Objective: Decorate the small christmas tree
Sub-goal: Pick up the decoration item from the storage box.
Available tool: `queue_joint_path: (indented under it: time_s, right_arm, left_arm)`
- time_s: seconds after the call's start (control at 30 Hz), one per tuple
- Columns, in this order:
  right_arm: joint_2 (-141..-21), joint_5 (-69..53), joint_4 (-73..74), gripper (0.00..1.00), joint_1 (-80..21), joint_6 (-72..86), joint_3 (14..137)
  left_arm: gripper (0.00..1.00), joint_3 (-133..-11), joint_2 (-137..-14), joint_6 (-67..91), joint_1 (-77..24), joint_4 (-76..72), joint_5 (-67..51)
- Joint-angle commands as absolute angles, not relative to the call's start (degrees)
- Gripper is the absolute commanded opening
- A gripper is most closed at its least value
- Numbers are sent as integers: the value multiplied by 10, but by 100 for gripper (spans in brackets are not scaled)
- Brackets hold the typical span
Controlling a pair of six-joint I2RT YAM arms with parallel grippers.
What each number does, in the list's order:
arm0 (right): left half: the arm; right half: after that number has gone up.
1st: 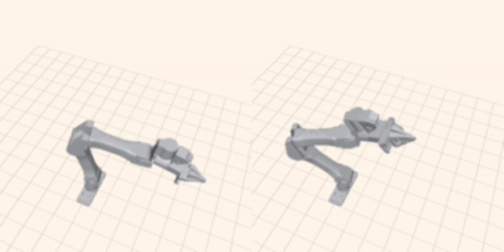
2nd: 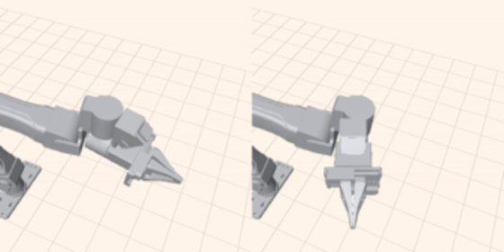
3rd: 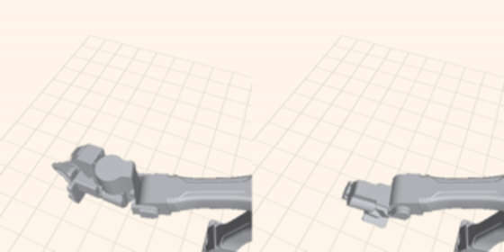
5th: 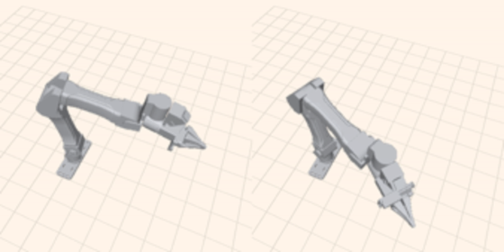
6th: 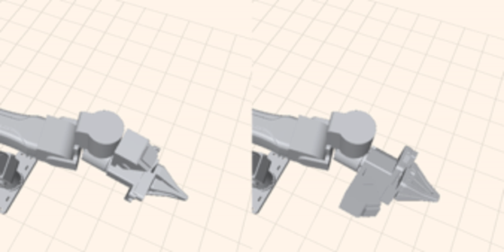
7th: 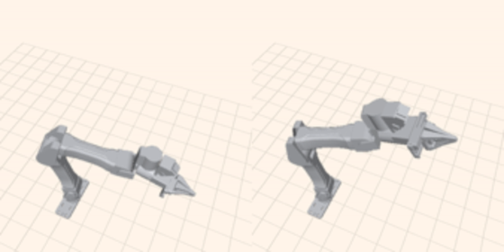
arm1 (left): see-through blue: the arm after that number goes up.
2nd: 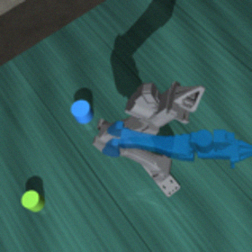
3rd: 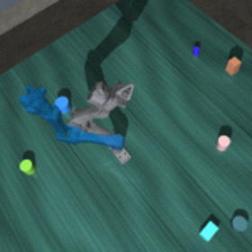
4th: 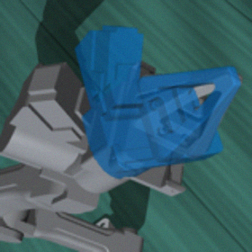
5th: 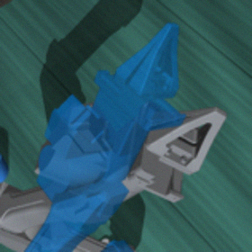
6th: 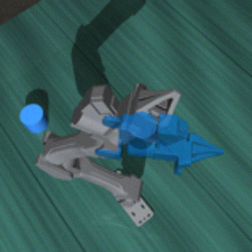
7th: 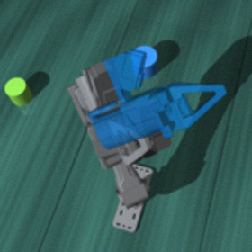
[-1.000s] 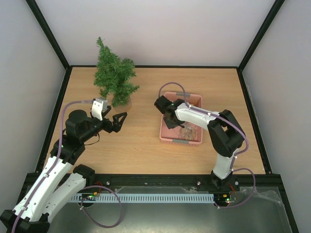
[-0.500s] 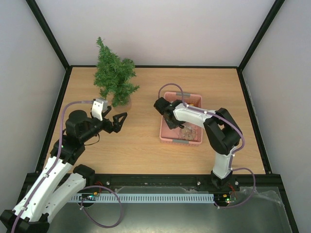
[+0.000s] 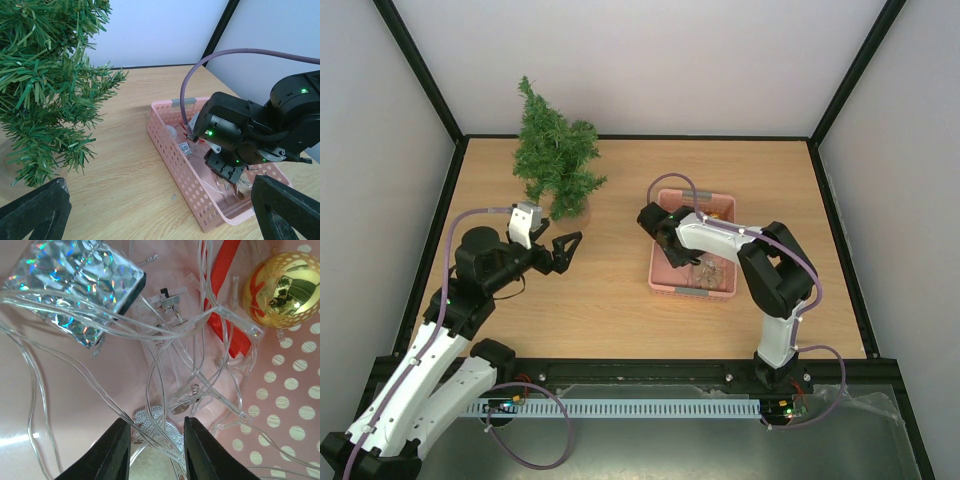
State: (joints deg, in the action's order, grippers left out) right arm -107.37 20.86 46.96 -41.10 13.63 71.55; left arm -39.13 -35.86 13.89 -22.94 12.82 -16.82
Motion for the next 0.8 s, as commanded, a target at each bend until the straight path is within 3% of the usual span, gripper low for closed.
queue_joint_path:
  time_s: [0.0, 0.2, 0.4, 0.77]
  right_arm:
    - [-1067, 228, 502, 29, -410, 142, 717]
    - [-1082, 243, 500, 28, -410, 141, 720]
    - [-1079, 273, 501, 19, -410, 151, 720]
    - [-1087, 283, 484, 27, -410, 148, 716]
  left_arm:
    - [100, -384, -355, 132, -233, 125, -164]
    - [100, -383, -354, 132, -234, 127, -164]
    - [100, -383, -355, 132, -235, 127, -160]
    - [100, -383, -350, 134, -237, 127, -163]
